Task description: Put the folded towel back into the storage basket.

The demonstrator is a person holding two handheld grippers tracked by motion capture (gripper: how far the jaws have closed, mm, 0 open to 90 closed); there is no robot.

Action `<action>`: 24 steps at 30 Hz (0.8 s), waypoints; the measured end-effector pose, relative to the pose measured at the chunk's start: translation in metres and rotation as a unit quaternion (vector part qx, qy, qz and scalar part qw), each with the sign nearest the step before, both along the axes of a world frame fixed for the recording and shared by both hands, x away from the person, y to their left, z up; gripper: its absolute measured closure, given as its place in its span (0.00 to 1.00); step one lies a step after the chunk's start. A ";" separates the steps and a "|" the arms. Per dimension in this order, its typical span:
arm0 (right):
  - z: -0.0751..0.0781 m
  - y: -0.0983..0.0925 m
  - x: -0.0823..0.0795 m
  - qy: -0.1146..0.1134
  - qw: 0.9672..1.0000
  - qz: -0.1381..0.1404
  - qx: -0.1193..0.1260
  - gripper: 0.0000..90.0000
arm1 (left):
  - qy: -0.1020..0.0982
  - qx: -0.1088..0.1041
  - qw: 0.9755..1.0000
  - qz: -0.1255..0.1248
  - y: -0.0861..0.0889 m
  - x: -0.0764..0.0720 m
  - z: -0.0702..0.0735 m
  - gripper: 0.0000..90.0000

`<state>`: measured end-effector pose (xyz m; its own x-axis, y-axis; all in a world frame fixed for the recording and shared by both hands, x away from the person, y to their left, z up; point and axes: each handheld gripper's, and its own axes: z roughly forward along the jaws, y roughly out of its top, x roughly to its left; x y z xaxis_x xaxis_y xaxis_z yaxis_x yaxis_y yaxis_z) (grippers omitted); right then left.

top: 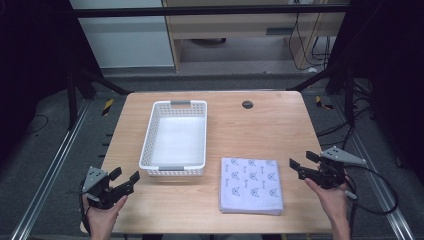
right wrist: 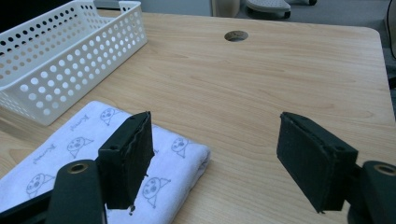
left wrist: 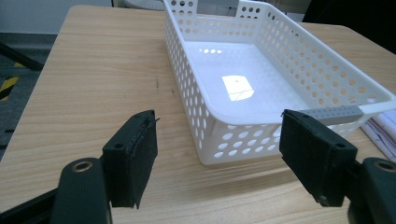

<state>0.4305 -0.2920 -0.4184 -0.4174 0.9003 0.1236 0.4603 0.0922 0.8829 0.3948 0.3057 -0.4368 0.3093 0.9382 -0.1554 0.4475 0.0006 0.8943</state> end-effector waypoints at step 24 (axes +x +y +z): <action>0.020 0.011 0.008 0.005 0.999 0.035 0.005 0.34 | -0.019 -0.001 0.998 -0.061 -0.043 0.003 0.034 0.30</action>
<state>0.4381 -0.2813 -0.3985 -0.4773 0.8681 0.1361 0.4618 0.1160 0.8794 0.3976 0.2624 -0.4032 0.4267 0.8928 -0.1445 0.4111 -0.0492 0.9103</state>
